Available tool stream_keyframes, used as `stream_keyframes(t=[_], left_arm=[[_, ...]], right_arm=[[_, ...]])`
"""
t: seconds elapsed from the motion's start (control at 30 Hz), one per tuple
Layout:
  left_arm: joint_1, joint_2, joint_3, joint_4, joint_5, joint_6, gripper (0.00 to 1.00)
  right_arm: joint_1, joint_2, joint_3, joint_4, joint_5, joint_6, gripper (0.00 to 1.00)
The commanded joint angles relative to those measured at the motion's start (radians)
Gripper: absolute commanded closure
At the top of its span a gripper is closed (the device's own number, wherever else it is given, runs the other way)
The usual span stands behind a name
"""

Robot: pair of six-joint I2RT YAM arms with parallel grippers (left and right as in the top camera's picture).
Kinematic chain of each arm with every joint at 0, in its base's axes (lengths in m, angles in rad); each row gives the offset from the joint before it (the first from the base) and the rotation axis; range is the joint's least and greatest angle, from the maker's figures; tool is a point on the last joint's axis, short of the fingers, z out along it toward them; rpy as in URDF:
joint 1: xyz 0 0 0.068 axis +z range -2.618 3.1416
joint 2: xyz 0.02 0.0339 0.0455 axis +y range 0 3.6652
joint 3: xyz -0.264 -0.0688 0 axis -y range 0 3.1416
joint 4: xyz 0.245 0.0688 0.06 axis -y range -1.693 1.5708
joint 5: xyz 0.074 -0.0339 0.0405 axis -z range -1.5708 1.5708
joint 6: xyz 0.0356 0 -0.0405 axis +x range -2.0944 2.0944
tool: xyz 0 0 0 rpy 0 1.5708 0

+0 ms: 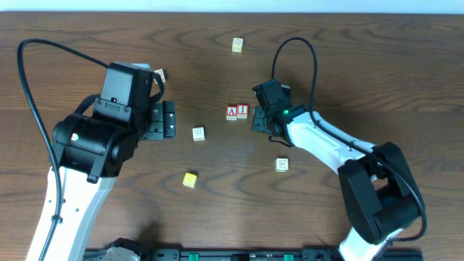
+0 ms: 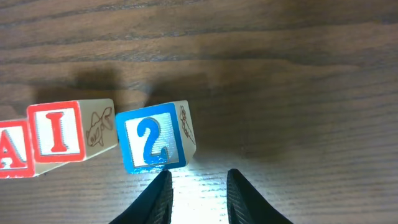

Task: Spell out Ai2
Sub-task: 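Open the right gripper and lift it off the 2 block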

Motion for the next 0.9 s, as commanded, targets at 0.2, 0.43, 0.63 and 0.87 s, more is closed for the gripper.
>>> stream_keyframes(t=[0.2,0.43,0.63,0.87], left_arm=[[0.001,0.002,0.003,0.0,0.003,-0.016,0.05],[0.001,0.002,0.003,0.0,0.003,-0.016,0.05],[0.001,0.002,0.003,0.0,0.003,-0.016,0.05],[0.001,0.002,0.003,0.0,0.003,-0.016,0.05]], right_arm=[[0.008,0.044,-0.011,0.026,0.0,0.013,0.73],[0.008,0.044,-0.011,0.049,-0.008,0.008,0.73],[0.008,0.044,-0.011,0.056,-0.009,0.005,0.73],[0.008,0.044,-0.011,0.055,-0.009,-0.003,0.73]])
